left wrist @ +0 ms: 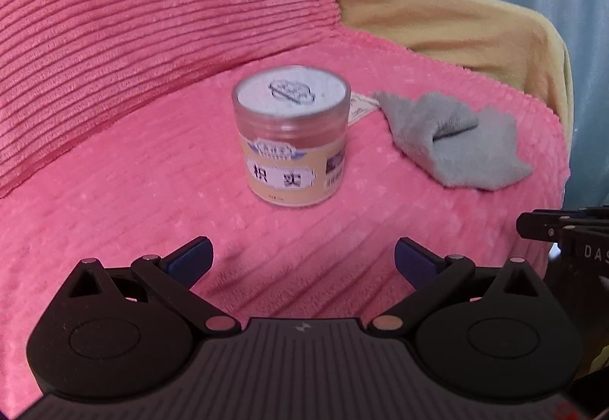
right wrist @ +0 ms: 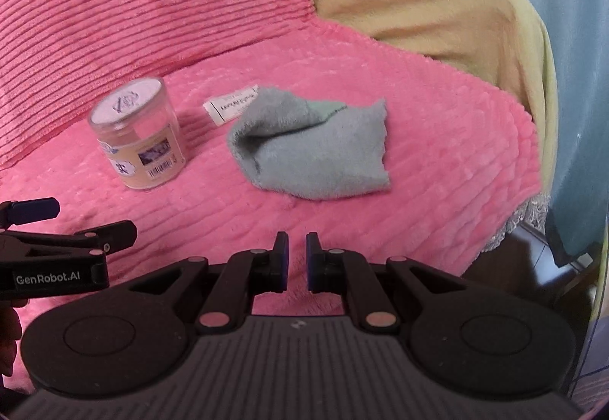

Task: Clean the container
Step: 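Move both tools toward the clear jar and grey cloth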

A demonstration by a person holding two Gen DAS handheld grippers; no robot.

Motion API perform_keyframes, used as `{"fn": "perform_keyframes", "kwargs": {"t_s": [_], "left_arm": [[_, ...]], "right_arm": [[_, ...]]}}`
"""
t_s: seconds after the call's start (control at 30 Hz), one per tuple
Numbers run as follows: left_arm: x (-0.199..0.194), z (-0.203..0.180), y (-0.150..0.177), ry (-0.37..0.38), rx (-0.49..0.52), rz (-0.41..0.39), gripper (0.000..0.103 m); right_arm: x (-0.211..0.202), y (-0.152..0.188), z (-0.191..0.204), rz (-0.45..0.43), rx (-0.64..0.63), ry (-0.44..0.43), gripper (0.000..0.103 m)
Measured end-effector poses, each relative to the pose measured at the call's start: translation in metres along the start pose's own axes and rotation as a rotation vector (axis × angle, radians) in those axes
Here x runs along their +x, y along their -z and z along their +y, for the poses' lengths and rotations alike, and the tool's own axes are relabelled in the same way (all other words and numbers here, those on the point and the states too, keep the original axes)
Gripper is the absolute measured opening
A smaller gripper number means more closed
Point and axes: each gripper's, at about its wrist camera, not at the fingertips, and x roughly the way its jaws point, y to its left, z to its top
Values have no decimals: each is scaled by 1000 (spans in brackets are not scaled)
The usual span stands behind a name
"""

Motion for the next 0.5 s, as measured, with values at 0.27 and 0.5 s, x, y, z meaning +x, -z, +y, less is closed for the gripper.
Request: {"fn": "perform_keyframes", "kwargs": {"t_s": [0.27,0.5], "left_arm": [[15,0,8,17,-18,-23,102],[22,2,9,8,-11,-8,102]], "right_arm": [[11,0,0,27,18,-42,6],[20,4,6,35,-6,-53,6]]}}
